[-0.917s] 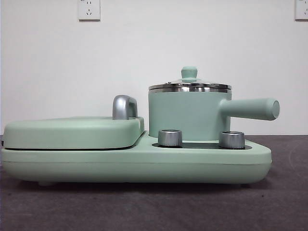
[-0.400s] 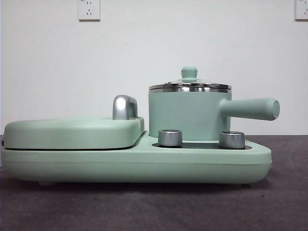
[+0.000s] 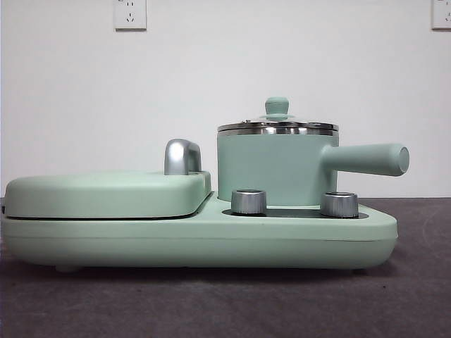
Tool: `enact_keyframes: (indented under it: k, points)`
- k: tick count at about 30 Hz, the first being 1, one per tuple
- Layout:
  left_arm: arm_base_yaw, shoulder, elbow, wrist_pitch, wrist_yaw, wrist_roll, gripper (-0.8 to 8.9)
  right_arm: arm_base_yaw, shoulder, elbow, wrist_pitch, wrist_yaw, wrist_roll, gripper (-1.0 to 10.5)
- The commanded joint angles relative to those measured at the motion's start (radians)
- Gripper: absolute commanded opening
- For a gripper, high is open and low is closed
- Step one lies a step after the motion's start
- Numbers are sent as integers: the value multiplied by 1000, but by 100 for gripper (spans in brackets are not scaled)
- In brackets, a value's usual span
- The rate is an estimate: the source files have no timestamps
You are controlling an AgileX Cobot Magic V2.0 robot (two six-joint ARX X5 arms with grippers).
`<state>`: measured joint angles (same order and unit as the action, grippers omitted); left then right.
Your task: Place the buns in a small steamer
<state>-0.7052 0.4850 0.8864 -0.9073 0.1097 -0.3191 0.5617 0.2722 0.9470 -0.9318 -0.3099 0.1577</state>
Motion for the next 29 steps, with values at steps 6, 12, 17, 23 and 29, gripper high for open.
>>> enact_keyframes:
  k: [6, 12, 17, 23, 29]
  points:
    - [-9, 2, 8, 12, -2, -7, 7, 5, 0, 8, 20, 3, -13, 33]
    - [90, -16, -14, 17, 0, -7, 7, 5, 0, 8, 20, 3, -13, 33]
    - [329, -73, -126, 149, -11, 127, 7, 5, 0, 8, 20, 3, -13, 33]
    - [603, -224, -436, 521, -11, 306, 7, 5, 0, 8, 19, 3, -13, 33]
    - [711, -362, -710, 764, -13, 234, 7, 5, 0, 8, 19, 3, -13, 33]
